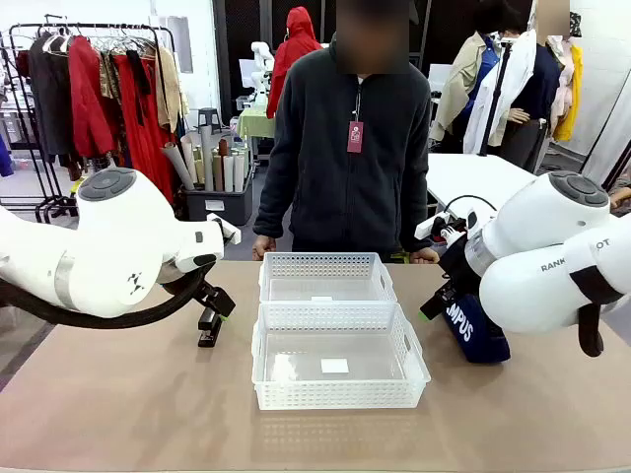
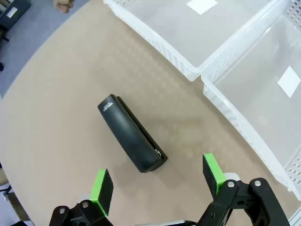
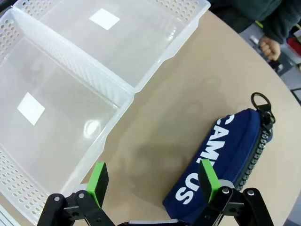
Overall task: Distribute items into two baskets.
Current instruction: Pick up the Pencil pouch that the person points to.
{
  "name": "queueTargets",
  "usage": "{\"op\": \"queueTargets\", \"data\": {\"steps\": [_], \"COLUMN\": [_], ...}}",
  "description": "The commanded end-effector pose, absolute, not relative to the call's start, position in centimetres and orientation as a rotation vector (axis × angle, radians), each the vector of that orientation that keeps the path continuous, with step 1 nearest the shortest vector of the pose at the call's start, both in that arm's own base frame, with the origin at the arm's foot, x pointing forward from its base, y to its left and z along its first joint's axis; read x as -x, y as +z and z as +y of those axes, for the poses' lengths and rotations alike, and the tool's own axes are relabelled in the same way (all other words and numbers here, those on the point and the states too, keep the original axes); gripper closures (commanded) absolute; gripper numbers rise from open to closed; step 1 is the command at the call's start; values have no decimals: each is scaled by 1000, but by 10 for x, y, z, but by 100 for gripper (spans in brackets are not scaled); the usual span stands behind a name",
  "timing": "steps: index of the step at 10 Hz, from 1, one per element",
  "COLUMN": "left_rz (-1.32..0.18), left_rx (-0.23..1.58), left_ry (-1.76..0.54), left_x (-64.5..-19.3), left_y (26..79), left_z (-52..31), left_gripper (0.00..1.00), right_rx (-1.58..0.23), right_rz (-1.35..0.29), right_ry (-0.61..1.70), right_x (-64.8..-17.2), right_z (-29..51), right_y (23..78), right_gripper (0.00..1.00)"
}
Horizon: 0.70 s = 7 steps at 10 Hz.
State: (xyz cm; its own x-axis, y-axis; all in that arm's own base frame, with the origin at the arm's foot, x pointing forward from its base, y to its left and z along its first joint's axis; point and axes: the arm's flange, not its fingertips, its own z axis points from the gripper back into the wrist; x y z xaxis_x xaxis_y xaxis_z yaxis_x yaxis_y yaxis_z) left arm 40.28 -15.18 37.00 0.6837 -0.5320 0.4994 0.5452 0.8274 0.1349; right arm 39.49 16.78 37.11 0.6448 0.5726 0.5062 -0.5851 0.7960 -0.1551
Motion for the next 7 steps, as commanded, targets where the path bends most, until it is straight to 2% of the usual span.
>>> {"op": "queueTargets", "data": {"steps": [1, 7], "left_rz": [-552, -552], "left_rx": [25, 25], "left_ry": [-604, -604], "left_x": [-403, -403], "left_y": [370, 370], "left_z": [-152, -152], "left_gripper": [0, 0], "right_rx": [-23, -23], "right_rz": [-568, -568], "right_ry": [659, 659], "right_x": [-395, -395], "right_z": [168, 168], "right_y": [371, 371], "right_gripper": [0, 0]}}
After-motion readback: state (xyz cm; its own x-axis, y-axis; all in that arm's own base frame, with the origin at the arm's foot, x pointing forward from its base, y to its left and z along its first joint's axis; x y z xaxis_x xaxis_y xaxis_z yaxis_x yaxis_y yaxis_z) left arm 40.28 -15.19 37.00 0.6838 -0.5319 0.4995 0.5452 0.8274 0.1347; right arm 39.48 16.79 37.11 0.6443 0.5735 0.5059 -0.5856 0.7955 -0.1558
